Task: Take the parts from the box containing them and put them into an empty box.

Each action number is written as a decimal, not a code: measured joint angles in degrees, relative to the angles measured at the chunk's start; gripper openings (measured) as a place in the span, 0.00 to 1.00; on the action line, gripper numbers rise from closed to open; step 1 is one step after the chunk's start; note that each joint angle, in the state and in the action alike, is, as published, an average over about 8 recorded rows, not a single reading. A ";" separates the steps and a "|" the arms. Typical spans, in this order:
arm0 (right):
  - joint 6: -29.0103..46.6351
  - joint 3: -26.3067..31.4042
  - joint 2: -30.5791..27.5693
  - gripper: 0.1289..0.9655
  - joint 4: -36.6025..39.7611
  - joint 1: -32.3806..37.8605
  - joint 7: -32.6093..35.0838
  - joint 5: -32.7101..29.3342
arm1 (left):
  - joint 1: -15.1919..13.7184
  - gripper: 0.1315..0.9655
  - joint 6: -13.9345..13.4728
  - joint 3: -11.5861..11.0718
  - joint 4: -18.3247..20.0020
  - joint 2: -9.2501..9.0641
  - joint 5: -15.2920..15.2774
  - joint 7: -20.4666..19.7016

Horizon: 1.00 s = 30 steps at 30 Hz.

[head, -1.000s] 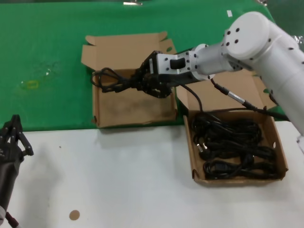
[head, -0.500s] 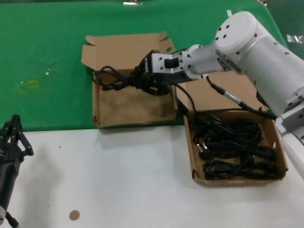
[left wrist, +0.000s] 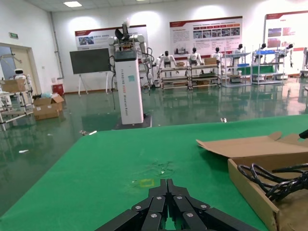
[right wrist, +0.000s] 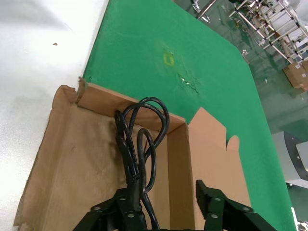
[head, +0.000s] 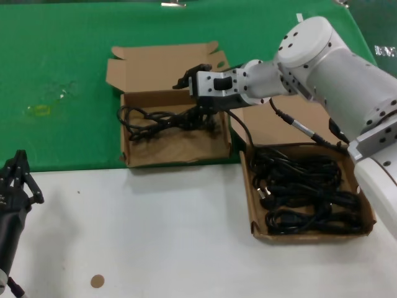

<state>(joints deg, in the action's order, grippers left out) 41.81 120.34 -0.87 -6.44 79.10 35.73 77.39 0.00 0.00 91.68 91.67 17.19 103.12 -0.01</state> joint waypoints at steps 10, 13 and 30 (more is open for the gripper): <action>0.84 -0.26 -1.53 0.47 -4.29 -0.90 -2.35 -0.02 | 0.00 0.02 0.00 0.00 0.00 0.00 0.00 0.00; 1.16 -0.06 -2.03 0.56 -5.96 -1.44 -3.44 -0.23 | 0.00 0.03 0.00 0.00 0.00 0.00 0.00 0.00; -2.91 -2.79 -3.52 0.87 -13.96 -9.10 -6.78 2.22 | 0.00 0.10 0.00 0.00 0.00 0.00 0.00 0.00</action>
<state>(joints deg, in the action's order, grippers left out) 38.90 117.55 -4.39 -20.40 70.00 28.95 79.61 0.00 0.00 91.68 91.67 17.19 103.12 -0.01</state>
